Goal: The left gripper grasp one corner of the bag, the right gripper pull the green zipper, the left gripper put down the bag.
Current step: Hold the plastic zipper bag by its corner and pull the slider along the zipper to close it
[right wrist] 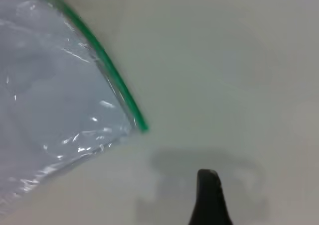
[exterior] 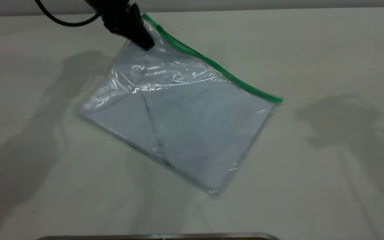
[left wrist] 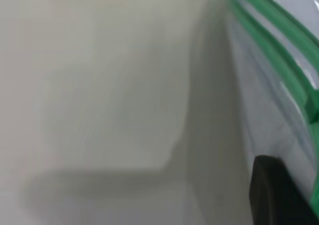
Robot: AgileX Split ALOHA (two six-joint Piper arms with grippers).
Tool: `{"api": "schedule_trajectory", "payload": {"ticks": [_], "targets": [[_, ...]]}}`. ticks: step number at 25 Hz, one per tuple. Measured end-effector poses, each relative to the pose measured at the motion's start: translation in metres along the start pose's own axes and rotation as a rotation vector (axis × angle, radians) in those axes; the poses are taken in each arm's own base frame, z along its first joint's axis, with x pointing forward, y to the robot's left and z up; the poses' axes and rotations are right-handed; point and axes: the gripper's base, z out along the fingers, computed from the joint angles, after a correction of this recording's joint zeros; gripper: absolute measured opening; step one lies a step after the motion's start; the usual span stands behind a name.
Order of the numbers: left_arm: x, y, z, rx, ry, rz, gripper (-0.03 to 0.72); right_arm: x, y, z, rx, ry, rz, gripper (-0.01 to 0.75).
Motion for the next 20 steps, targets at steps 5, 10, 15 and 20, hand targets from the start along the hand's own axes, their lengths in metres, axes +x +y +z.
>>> {"api": "schedule_trajectory", "payload": {"ticks": [5, 10, 15, 20], "targets": [[-0.033, -0.001, -0.004, -0.046, -0.005, 0.195, 0.053, -0.006, 0.022, 0.041, -0.051, 0.027, -0.069, 0.578], [-0.063, -0.016, 0.018, -0.007, -0.002, 0.357, 0.053, -0.022, 0.04, 0.066, -0.086, 0.021, -0.14, 0.578], [-0.095, -0.037, 0.044, 0.044, -0.007, 0.478, 0.052, -0.029, 0.06, 0.083, -0.123, 0.02, -0.21, 0.578], [-0.113, -0.05, 0.058, 0.073, -0.034, 0.537, 0.052, -0.025, 0.067, 0.094, -0.133, 0.032, -0.228, 0.578]]}}
